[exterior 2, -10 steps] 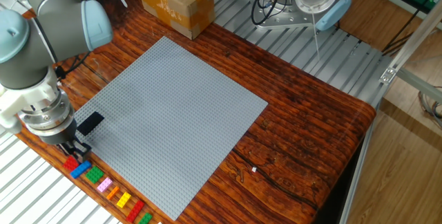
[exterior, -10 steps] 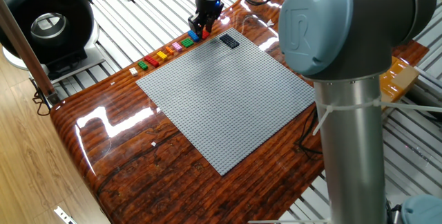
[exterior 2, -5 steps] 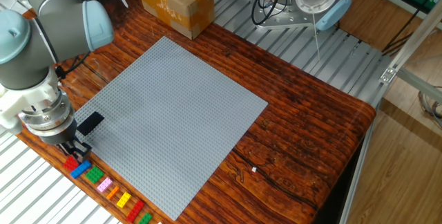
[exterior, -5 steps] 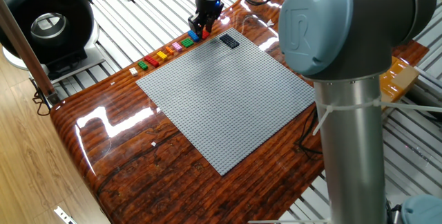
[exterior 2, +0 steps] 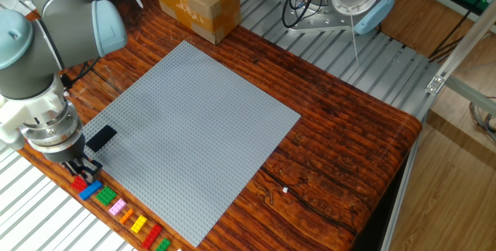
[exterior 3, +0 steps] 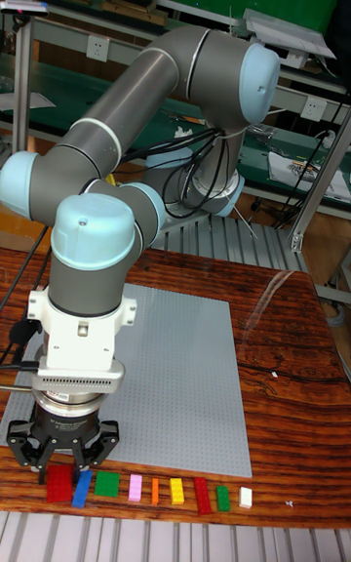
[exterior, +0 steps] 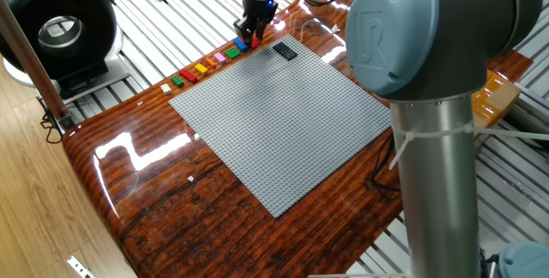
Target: Build with small Lego blocks
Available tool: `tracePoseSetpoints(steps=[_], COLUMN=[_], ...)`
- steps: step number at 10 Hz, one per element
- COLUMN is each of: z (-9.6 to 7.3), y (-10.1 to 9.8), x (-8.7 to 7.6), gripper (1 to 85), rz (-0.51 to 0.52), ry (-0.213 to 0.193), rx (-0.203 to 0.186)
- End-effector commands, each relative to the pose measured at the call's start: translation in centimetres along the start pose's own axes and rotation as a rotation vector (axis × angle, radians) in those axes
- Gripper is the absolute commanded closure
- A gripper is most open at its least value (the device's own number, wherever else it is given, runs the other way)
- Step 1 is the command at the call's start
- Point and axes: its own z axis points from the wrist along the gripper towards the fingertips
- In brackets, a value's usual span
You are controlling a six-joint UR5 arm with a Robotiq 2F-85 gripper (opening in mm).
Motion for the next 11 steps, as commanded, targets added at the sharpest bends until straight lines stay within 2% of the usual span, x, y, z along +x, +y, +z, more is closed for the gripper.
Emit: tracePoseSetpoints(steps=[1, 7, 9, 11], z=[-0.1, 0.7, 0.5, -1.8], y=[0.0, -0.2, -0.6, -1.3], x=[-0.5, -0.7, -0.5, 0.3], gripper=[43.3, 43.7, 53.3, 63.0], rz=[-0.007, 0.006, 0.032, 0.071], ry=[-0.017, -0.026, -0.018, 0.014], rx=[-0.023, -0.019, -0.005, 0.026])
